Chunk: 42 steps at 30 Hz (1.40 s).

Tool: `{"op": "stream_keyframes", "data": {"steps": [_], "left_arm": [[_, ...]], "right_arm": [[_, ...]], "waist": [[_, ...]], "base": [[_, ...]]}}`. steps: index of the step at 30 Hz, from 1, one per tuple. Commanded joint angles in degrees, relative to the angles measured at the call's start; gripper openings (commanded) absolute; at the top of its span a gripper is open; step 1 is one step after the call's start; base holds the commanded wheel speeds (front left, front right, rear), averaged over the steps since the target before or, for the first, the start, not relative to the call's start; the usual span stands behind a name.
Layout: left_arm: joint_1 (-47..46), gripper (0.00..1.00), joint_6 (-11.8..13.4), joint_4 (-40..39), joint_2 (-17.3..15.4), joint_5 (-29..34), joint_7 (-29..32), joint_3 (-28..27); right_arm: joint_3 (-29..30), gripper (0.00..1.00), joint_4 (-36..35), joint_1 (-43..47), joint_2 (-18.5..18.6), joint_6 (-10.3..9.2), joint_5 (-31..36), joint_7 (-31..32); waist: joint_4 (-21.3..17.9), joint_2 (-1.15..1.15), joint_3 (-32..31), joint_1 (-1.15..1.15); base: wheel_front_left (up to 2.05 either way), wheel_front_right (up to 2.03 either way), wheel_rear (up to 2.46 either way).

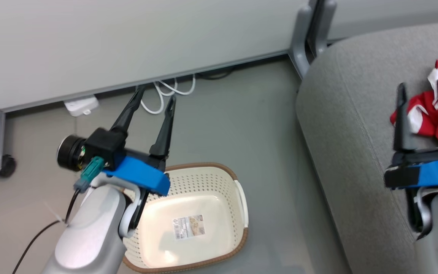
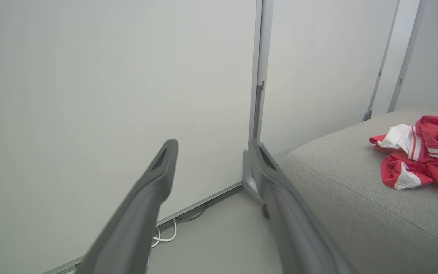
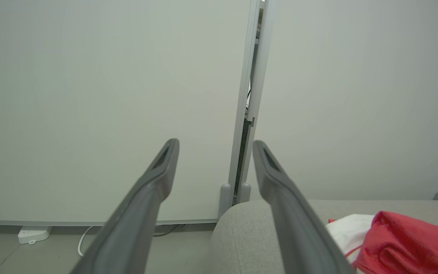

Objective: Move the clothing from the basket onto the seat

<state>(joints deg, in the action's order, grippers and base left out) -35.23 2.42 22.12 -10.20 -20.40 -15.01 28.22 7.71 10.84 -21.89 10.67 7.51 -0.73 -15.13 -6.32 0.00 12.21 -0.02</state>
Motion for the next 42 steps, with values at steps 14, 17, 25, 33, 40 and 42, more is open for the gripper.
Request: {"op": "stream_keyframes", "data": {"steps": [14,17,25,33,40,42], "left_arm": [[18.0,1.0,0.1,-5.0,3.3,5.0,-0.2,-15.4],[20.9,1.0,-0.6,-5.6,4.2,5.7,-0.2,-18.2],[25.9,1.0,-3.0,-5.6,5.8,7.8,-0.2,-22.2],[28.9,1.0,-5.1,-5.2,6.7,9.5,-0.2,-23.9],[30.2,1.0,-6.1,-4.8,7.1,10.3,-0.2,-24.5],[30.7,1.0,-6.4,-4.6,7.1,10.5,-0.2,-24.7]], "right_arm": [[-6.8,1.0,2.7,10.2,-4.0,-0.05,-2.8,0.0],[-7.4,1.0,3.0,12.4,-4.5,-0.05,-3.1,0.0],[-7.4,1.0,3.1,17.2,-6.0,-0.05,-3.8,0.0],[-6.5,1.0,2.6,21.4,-7.1,-0.05,-4.3,0.0],[-6.2,1.0,2.1,23.5,-7.6,-0.05,-4.5,0.0],[-6.2,1.0,2.1,23.7,-7.6,-0.05,-4.6,0.0]], "waist": [[9.7,0.0,-10.4,0.02],[10.3,0.0,-11.5,0.02],[11.0,0.0,-12.8,0.02],[10.8,0.0,-13.7,0.02],[10.3,0.0,-14.3,0.02],[10.1,0.0,-14.4,0.02]], "base": [[0.0,0.0,0.0],[0.0,0.0,0.0],[0.0,0.0,0.0],[0.0,0.0,0.0],[0.0,0.0,0.0],[0.0,0.0,0.0]]}}
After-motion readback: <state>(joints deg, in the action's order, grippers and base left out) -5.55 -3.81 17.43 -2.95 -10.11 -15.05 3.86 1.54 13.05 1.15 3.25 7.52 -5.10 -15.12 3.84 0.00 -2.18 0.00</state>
